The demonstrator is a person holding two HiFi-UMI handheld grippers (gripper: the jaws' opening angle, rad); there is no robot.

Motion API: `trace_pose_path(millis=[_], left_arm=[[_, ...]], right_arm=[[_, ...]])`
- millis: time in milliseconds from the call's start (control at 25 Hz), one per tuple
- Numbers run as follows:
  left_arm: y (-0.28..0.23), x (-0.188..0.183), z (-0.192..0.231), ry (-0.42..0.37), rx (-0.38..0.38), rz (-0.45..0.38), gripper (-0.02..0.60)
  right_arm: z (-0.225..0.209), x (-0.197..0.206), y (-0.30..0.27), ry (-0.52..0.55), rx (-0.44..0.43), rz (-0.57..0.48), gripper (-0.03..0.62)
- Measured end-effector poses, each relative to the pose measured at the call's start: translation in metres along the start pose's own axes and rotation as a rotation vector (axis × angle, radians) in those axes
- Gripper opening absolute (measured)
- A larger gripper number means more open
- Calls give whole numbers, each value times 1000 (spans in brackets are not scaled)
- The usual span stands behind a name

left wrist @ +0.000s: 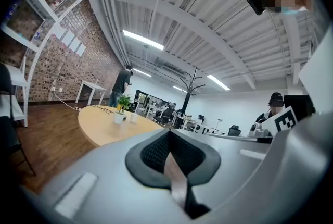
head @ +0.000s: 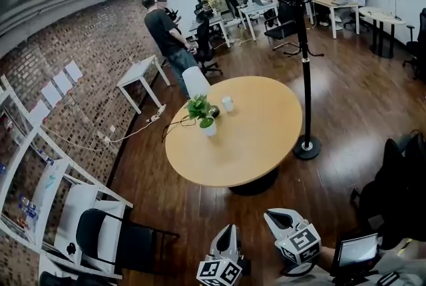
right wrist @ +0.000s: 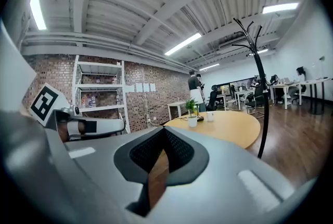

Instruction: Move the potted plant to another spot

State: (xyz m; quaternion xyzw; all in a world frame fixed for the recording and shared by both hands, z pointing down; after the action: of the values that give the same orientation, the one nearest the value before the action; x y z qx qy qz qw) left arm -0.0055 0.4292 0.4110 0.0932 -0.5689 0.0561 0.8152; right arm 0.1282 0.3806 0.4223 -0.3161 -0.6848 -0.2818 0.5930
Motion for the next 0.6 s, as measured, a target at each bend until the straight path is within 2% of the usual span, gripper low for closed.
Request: trace_pose_path(millis=[320,600], left_arm=[[-128,-2,21,-14,-39,-23,2],[-198,7,45,-14,-68,-20,2]], right_arm=[[-105,-19,-80,-15,-24,-9,6],[-165,-13,-133,-36,-27,3,6]])
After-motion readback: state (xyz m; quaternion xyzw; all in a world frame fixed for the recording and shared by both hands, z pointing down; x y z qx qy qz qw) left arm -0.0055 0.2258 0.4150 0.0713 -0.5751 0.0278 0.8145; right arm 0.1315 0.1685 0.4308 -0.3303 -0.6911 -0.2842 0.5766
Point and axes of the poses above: the fingertips, and each gripper's own axes: y backward along the fingers, z to its left, x out of its underside, the point moved 4 cm from there along y, backward along the fingers, and after that the axes turned 9 degrees about -z, right-handed, at the moved point
